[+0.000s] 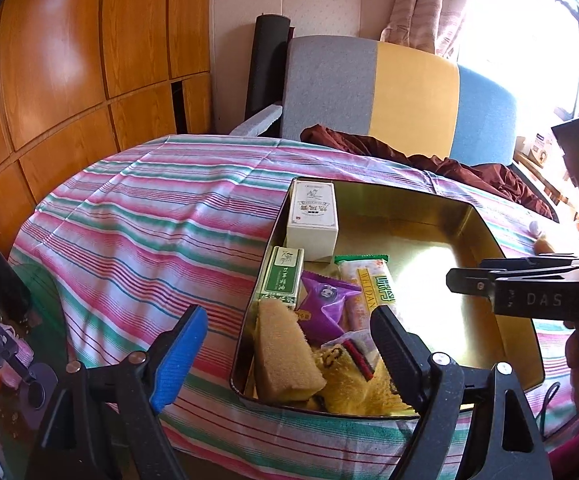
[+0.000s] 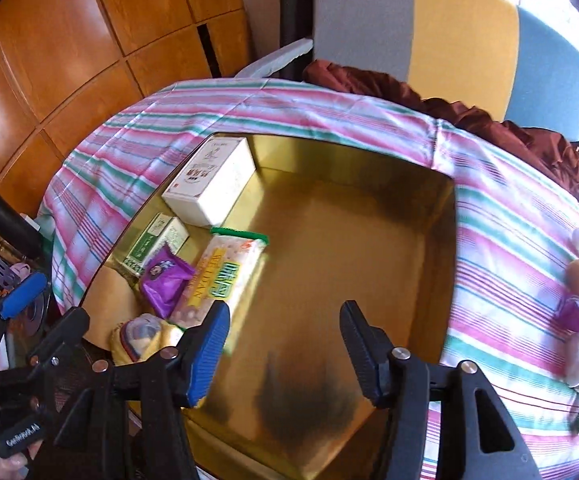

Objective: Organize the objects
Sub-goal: 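Move both tools back toward the remaining items on the cloth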

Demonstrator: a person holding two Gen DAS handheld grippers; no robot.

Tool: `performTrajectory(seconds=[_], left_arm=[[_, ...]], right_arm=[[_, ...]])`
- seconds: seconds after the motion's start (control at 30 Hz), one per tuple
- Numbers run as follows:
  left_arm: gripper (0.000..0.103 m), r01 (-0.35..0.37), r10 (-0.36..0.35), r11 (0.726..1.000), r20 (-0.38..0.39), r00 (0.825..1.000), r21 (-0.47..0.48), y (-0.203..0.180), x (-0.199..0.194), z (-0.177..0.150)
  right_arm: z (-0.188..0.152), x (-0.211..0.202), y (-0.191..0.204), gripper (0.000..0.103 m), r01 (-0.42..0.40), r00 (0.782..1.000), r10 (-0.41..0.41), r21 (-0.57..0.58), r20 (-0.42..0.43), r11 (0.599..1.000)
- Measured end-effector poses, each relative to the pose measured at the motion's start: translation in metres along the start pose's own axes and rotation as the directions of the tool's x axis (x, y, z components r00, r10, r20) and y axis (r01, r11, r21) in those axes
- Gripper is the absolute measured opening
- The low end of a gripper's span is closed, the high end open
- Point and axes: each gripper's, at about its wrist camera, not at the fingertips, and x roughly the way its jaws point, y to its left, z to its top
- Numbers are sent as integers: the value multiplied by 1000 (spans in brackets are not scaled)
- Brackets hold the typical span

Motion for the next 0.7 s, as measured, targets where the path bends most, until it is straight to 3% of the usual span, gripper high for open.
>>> performTrajectory(seconds=[0.27,0.43,0.6,0.7], left_arm=[[85,16,-16,998,5,1000,62,-24,-2,9],[85,54,-57,992,23,998,112,-46,-6,18],[85,102,-110,980,37,993,174,-77,-9,30],[85,135,-143,971,27,989,199,-98,-7,36]], right_arm=[[-11,-33,-77,71,101,994,-105,104,35,989],[-19,-48,-149,75,230,972,-235,191,4,954],[-31,-74,-234,75,347,933,-360,332,-23,877],[-44,-90,-287,78,410,893,-449,455,-26,790]])
